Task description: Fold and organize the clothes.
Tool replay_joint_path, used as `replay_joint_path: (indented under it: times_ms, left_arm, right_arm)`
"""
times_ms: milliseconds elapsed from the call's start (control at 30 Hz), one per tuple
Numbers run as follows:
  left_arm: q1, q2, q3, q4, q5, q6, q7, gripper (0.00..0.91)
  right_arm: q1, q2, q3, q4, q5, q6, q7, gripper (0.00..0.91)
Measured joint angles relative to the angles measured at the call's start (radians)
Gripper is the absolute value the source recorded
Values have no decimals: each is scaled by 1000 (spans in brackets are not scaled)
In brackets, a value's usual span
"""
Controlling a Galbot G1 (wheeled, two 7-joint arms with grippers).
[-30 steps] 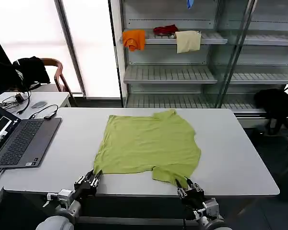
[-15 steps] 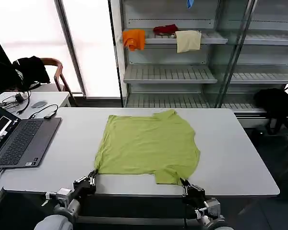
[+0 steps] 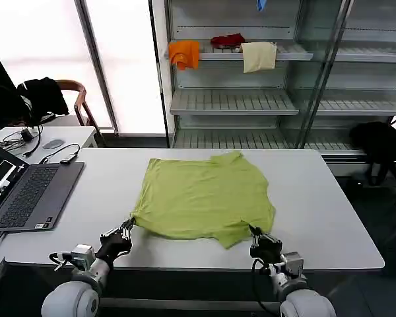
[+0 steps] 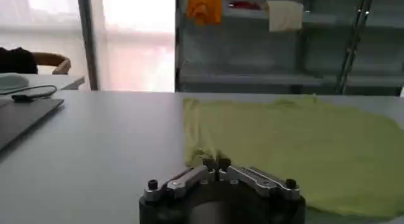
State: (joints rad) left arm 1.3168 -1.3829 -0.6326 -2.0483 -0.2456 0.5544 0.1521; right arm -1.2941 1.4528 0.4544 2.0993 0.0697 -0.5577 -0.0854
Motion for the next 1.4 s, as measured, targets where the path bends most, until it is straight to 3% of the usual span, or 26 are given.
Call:
replay_joint_path:
  times_ms: [1033,1067,1100,1133,1400]
  left_arm:
    - [-253,-8,42,230,-13,19,-28,20]
    - [-258,-7,43,237,-11,20,-27,30]
    - [-263,-7,44,245,-9,20,-26,242]
    - [-267,-7,45,253,-6,20,-25,907]
    - [-289,-3,52,293,6,15,-23,907]
  right_arm:
    - [332,58,-13,-326,-51,-19,10,0]
    - [341,60,-15,-335,-55,-19,8,30]
    - [349,60,-16,-342,-58,-19,7,363]
    - [356,62,-17,-350,-63,-19,7,907]
    - [403,78,-15,-396,-85,-16,15,907]
